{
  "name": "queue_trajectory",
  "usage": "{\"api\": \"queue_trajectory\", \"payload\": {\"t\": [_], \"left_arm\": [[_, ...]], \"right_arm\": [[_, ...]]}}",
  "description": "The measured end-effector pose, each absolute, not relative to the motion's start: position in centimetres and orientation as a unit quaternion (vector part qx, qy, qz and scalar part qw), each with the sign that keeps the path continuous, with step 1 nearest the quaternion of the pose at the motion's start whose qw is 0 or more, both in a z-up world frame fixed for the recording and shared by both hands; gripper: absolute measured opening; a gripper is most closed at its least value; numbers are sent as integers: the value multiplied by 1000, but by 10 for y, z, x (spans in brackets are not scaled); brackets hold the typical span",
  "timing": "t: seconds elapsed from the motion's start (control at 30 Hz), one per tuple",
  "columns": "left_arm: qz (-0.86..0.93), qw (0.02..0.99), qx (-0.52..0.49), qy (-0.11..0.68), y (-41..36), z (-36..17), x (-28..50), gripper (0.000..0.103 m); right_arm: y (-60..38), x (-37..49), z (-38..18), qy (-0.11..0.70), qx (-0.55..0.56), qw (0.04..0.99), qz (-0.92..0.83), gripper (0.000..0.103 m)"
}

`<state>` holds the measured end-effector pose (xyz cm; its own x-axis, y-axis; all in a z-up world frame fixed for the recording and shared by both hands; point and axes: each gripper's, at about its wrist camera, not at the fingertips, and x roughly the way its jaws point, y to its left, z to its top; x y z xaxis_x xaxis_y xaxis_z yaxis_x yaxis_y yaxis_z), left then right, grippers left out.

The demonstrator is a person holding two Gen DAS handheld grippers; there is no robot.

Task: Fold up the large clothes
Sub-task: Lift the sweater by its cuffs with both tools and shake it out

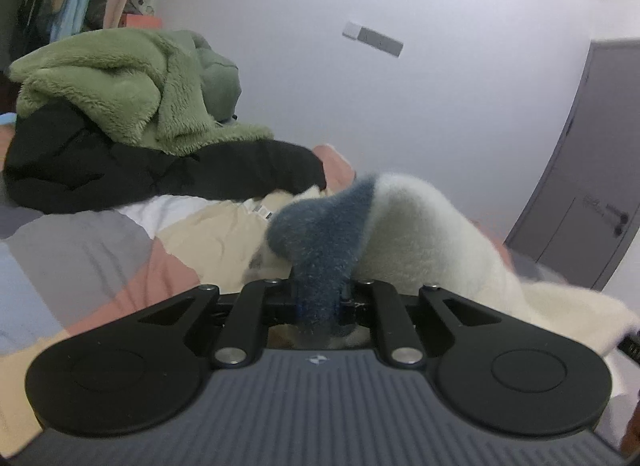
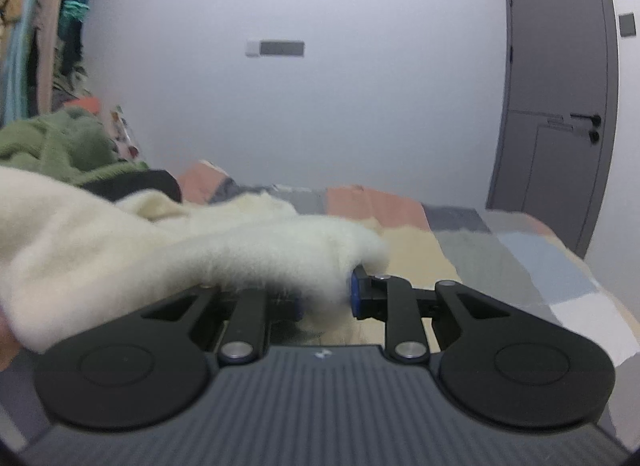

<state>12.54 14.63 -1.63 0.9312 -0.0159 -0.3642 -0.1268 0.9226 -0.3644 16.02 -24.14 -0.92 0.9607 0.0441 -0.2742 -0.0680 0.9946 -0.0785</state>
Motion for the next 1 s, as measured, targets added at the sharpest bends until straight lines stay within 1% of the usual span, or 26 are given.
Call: {"api": "queue_trajectory", "payload": {"t": [0.13, 0.27, 0.4, 0.5, 0.6, 0.73, 0.8, 0.93, 0.97, 1.0], "left_arm": [[27, 965, -194, 174, 149, -8, 88, 15], [28, 955, -208, 208, 156, -24, 74, 15], [27, 944, -207, 256, 156, -44, 96, 16], [40, 940, -191, 278, 155, -62, 119, 17], [49, 937, -196, 285, 158, -77, 141, 18], [54, 933, -210, 287, 161, -87, 168, 20], [55, 933, -214, 284, 163, -90, 177, 23], [54, 934, -218, 277, 162, -88, 175, 28], [54, 934, -220, 276, 162, -86, 172, 33], [54, 933, -223, 276, 162, -84, 167, 44]], "right_arm": [[-260, 135, -1, 125, -30, 991, 42, 24], [-274, 124, -3, 163, 0, 985, 56, 24], [-265, 134, -17, 226, -22, 973, 48, 26], [-259, 151, -30, 259, -24, 964, 58, 28], [-257, 172, -46, 298, -18, 953, 60, 29], [-267, 196, -70, 345, 20, 937, 55, 29], [-270, 211, -83, 366, 47, 928, 53, 30], [-272, 214, -88, 366, 67, 927, 51, 32], [-272, 213, -88, 366, 66, 927, 51, 32], [-272, 212, -86, 367, 68, 926, 50, 32]]}}
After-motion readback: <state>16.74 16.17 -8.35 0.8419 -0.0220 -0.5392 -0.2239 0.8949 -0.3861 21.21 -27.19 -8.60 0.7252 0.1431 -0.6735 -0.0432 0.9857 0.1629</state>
